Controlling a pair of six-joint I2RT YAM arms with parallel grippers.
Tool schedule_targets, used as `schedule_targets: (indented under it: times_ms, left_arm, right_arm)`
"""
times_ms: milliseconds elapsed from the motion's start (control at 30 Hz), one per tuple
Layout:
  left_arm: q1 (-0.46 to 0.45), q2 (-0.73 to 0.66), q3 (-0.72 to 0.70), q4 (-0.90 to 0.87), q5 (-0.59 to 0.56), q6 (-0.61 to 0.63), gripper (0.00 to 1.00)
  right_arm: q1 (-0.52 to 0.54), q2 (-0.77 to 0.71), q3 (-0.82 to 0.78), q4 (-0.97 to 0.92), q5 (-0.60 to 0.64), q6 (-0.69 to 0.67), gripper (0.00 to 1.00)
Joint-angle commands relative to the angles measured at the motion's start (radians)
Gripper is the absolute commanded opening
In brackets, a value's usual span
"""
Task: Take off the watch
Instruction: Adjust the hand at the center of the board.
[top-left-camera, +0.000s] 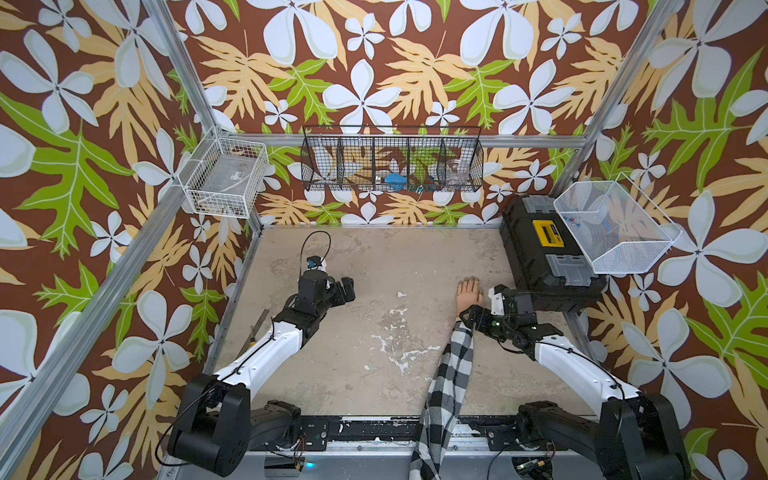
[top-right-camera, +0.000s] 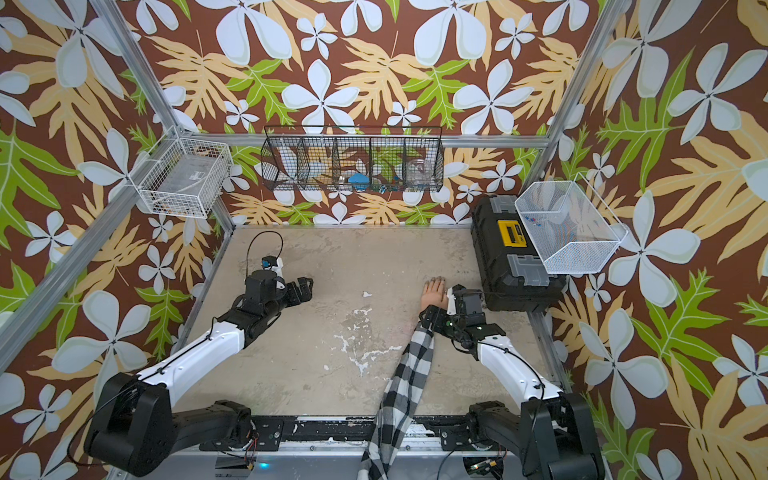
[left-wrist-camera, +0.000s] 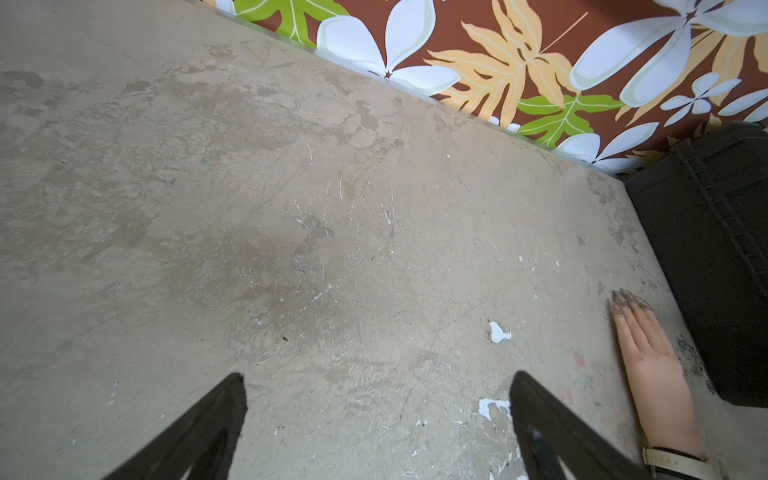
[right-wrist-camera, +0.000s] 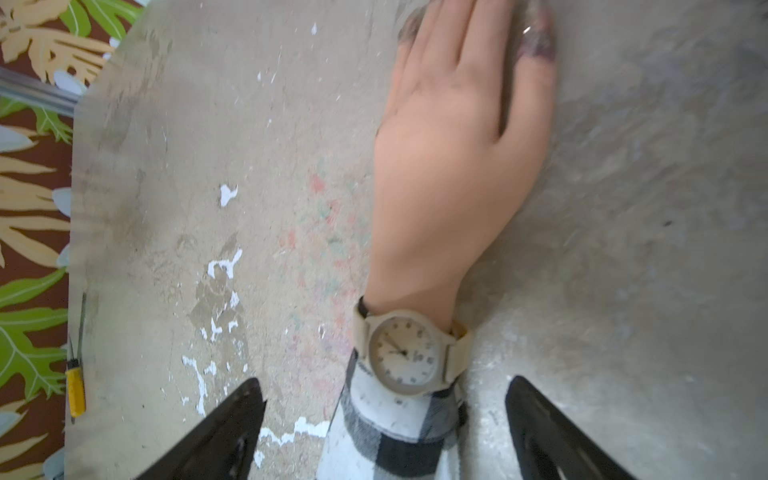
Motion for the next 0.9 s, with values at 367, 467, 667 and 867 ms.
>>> schedule_targets:
  times_ms: [367,467,667,867]
  left_arm:
    - [-0.022,0.011,0.031,-0.040,0.069,0.007,1.00]
    - [-0.062,0.029,0.061,-0.059,0.096,0.001,0.98]
    - [-0.276,0.063,0.127,-0.085,0.064,-0.023,0.98]
    - [-0.516,0.160,0.217,-0.086,-0.019,-0.055,0.90]
  right_arm:
    - [0.078,-0.029,0.034,-0.102,0.179,0.087,0.91]
    - [0.069,-0.021,0.073,-0.097,0.163,0.080,0.93]
    - [-0.077,0.011,0.134,-0.084,0.073,0.087,0.93]
    - [-0.172,0.060,0.192,-0.049,0.031,0.103,0.94]
